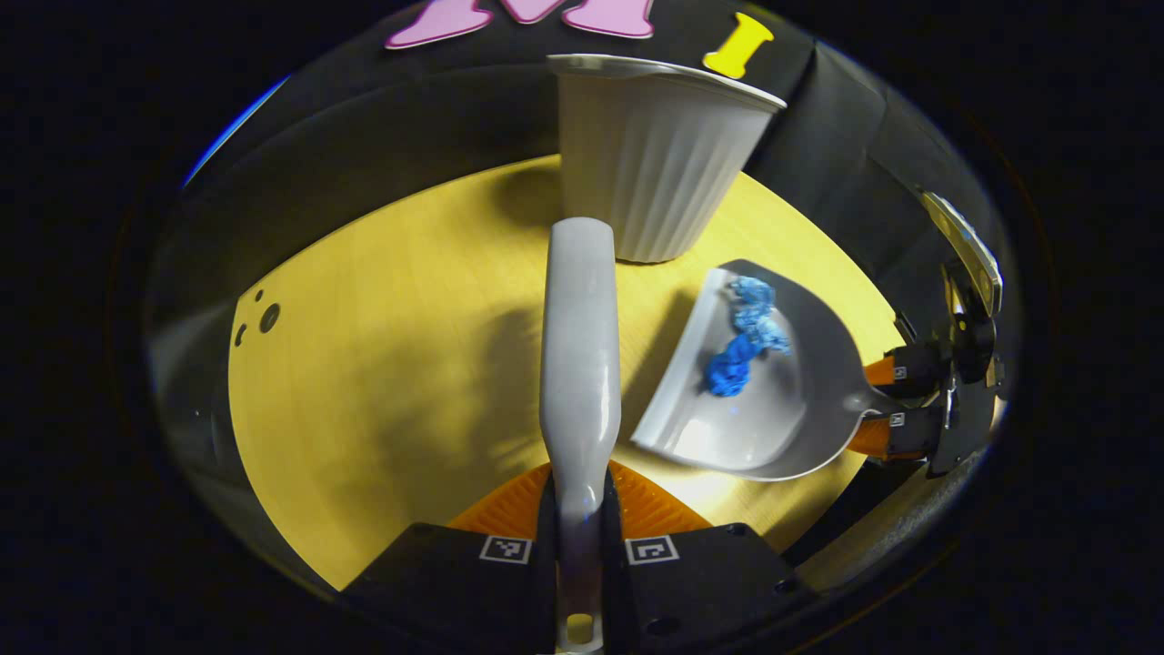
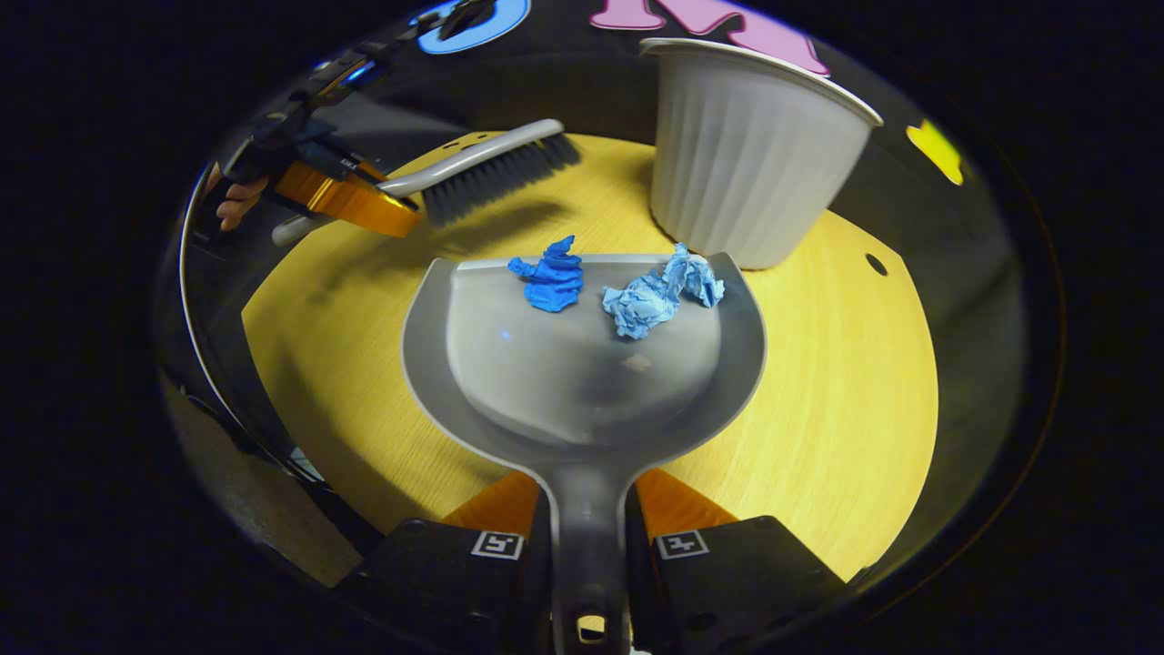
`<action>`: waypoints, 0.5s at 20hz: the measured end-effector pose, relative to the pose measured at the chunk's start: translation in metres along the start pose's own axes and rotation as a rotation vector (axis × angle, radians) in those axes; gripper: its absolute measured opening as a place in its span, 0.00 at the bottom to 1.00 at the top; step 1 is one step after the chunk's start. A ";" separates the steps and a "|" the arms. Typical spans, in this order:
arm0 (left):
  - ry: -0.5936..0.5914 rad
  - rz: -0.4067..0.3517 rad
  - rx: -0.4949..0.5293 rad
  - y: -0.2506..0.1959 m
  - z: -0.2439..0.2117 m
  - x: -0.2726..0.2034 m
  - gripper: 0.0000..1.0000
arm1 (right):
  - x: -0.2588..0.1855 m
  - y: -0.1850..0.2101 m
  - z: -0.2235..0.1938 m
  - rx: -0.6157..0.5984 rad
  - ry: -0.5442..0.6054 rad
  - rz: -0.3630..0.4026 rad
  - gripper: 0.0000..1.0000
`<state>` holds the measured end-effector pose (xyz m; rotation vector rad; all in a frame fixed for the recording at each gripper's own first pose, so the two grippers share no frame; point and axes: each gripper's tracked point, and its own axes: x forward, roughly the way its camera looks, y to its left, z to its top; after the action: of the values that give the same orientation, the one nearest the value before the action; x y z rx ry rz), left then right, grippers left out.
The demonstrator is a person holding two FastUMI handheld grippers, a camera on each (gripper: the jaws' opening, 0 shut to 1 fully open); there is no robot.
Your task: Pick up the small broom and dustpan from the desktop, sweep the trash into the dustpan with the broom, and then empty the trash into the garbage bin.
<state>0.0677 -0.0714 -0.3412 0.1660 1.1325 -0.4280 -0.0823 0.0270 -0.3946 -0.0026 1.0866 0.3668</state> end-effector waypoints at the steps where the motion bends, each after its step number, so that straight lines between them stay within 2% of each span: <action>1: -0.002 0.015 -0.020 0.009 -0.005 -0.005 0.23 | -0.005 0.002 0.002 0.033 -0.009 -0.019 0.38; 4: -0.001 0.020 -0.084 0.024 -0.023 -0.007 0.23 | -0.018 0.000 0.009 0.119 -0.023 -0.076 0.38; 7: 0.007 0.052 -0.077 0.036 -0.040 -0.012 0.23 | -0.026 -0.004 0.030 0.199 -0.041 -0.129 0.38; 10: 0.016 0.043 -0.105 0.032 -0.060 -0.015 0.23 | -0.038 -0.017 0.056 0.265 -0.066 -0.185 0.38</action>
<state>0.0255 -0.0181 -0.3561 0.1020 1.1618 -0.3286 -0.0444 0.0105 -0.3383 0.1430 1.0535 0.0547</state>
